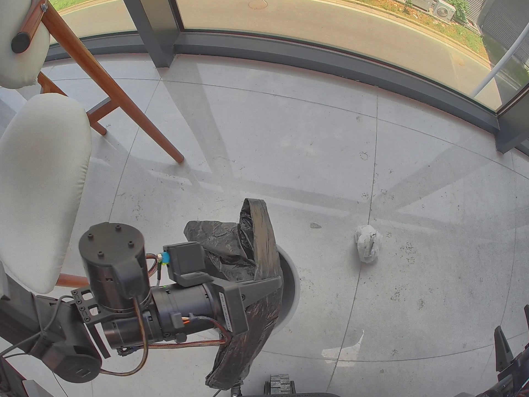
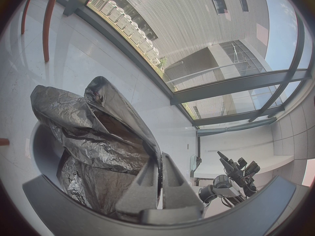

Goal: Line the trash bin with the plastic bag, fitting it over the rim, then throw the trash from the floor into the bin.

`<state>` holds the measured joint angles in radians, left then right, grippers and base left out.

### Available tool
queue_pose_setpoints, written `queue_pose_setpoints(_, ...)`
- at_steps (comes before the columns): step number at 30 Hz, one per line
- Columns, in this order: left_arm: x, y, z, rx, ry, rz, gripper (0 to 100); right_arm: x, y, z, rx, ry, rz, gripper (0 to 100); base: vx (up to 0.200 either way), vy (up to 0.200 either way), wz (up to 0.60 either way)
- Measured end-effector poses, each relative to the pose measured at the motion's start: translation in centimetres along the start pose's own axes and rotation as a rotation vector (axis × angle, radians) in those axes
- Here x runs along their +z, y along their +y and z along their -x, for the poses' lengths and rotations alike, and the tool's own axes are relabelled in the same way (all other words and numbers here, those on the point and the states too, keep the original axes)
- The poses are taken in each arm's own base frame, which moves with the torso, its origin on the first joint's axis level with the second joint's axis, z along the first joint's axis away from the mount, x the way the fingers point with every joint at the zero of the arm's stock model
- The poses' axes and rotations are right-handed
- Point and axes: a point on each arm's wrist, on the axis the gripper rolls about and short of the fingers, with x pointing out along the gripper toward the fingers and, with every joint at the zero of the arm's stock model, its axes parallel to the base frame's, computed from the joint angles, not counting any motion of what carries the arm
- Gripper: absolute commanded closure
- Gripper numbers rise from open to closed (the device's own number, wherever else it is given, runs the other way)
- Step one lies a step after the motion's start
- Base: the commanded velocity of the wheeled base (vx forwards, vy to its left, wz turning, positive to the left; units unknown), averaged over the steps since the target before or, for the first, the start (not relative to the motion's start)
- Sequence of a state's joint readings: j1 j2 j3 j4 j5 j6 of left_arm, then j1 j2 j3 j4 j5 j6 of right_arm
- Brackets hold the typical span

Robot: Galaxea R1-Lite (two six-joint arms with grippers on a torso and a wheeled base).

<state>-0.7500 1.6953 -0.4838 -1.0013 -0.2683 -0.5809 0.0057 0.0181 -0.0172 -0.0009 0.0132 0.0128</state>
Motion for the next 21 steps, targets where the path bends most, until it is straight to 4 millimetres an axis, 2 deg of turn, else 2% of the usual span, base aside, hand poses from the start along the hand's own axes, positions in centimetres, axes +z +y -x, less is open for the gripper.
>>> queue_pose_setpoints(7,1.1,-0.7,-1.3,-0.037,-0.028,-0.017,100,0.0,0.0,0.0,0.0,0.0,-0.003,0,0.0,0.0,0.0)
queue_pose_setpoints(12,0.6,-1.0,-2.0,-0.052,-0.007,-0.042,100,0.0,0.0,0.0,0.0,-0.001,-0.005,0,0.0,0.0,0.0)
queue_pose_setpoints(21,0.1,-0.8,-2.4,-0.048,0.009,-0.312,100,0.0,0.0,0.0,0.0,-0.001,0.002,0,0.0,0.0,0.0)
